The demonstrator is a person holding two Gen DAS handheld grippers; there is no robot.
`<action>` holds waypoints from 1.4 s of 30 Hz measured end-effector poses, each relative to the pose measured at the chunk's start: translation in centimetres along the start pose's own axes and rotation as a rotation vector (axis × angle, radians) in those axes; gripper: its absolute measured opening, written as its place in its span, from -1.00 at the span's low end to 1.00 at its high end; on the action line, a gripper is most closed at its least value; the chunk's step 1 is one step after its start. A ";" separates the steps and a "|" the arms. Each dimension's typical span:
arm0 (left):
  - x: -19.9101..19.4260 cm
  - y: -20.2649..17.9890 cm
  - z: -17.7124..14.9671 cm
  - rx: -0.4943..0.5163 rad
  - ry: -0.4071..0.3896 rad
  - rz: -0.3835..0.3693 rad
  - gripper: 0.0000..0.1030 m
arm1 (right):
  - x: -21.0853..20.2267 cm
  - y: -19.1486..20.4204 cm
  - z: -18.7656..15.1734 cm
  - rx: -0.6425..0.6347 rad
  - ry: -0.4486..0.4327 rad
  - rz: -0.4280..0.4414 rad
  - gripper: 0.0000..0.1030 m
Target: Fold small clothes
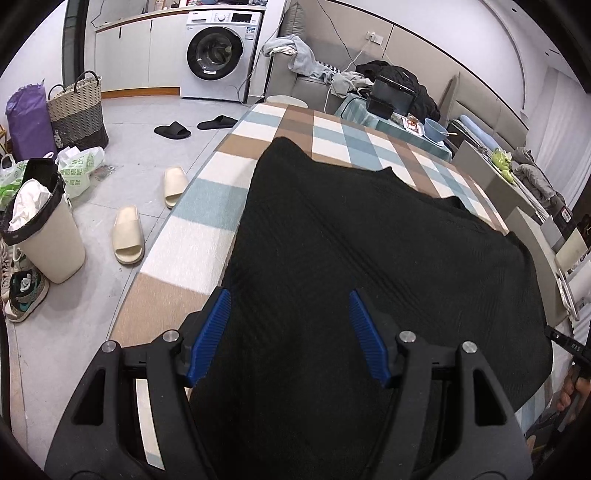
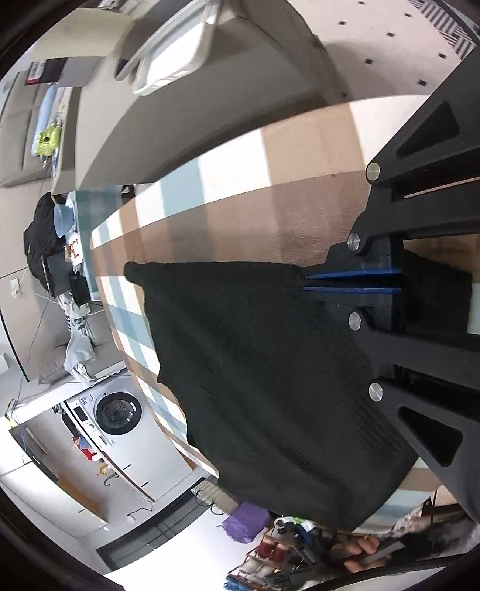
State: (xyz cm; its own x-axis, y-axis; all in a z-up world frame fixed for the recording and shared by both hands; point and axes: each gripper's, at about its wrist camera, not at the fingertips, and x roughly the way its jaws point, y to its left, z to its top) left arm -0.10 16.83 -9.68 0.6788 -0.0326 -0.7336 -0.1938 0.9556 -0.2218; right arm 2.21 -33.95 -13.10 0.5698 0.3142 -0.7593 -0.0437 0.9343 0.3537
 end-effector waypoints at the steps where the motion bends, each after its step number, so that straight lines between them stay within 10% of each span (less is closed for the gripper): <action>1: -0.1 0.0 -0.3 0.003 0.003 0.000 0.24 | -0.2 0.1 -0.1 0.000 -0.002 0.015 -0.85; 5: -0.2 -0.2 -0.8 0.006 0.006 -0.012 0.24 | -0.6 -0.1 -0.4 0.029 0.005 0.068 -0.37; 10: -0.2 -0.1 -1.3 0.001 0.007 -0.025 0.24 | 0.2 0.0 -0.6 0.046 0.007 0.078 -0.38; 13: -0.3 0.1 -1.4 -0.004 0.002 -0.025 0.24 | 0.1 0.9 -0.2 0.023 -0.036 0.092 -0.84; 20: -0.2 0.7 -1.5 -0.020 0.001 -0.016 0.24 | -0.6 0.6 -1.0 -0.009 -0.035 0.014 -0.92; 29: -1.6 -0.9 -1.5 0.038 -0.031 -0.031 0.33 | -2.8 3.1 -0.4 -0.033 -0.136 -0.051 -0.37; 32: -1.9 -2.8 -1.9 0.094 -0.037 -0.061 0.41 | -3.1 4.8 -0.4 -0.074 -0.165 -0.005 0.14; 42: -0.4 -9.6 -4.7 0.256 -0.001 -0.115 0.44 | 1.5 11.5 -1.6 -0.233 -0.061 0.064 0.19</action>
State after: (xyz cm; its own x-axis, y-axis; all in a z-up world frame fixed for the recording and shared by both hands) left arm -1.84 6.25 -10.28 0.6865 -0.1449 -0.7126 0.0697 0.9885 -0.1338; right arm 1.23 -22.44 -11.03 0.6077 0.3695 -0.7030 -0.2652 0.9288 0.2589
